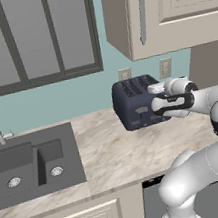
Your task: Start the toaster. Once the lever pops up, take the bread to the plate on the dining counter.
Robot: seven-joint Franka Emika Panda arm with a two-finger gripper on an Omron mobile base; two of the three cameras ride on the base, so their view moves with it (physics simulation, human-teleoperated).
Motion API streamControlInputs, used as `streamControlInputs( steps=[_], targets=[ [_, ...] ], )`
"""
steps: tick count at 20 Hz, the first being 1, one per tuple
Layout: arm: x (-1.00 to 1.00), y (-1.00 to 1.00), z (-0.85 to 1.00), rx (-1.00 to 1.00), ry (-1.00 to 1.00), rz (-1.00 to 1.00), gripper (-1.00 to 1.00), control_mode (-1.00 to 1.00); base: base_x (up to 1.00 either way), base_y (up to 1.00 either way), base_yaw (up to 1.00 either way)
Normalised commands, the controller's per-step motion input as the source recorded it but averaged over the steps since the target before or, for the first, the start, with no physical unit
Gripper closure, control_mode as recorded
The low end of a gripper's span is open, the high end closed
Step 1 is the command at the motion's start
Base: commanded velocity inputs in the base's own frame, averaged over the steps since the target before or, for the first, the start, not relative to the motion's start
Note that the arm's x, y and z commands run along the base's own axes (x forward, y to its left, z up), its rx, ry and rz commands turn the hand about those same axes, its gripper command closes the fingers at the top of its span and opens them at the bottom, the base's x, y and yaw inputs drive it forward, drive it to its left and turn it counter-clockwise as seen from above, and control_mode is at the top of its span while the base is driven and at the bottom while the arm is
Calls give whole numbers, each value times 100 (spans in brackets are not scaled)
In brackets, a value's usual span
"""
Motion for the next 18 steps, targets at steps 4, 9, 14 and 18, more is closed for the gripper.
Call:
streamControlInputs(
  steps=[4, 9, 14, 18],
  targets=[
    [0, 0, 0, 0, 0, 0, -100, -100, 0, 0, 0],
    [0, 0, 0, 0, 0, 0, -100, -100, 0, 0, 0],
    [0, 0, 0, 0, 0, 0, -100, -100, 0, 0, 0],
    [0, 0, 0, 0, 0, 0, -100, -100, 0, 0, 0]
  ],
)
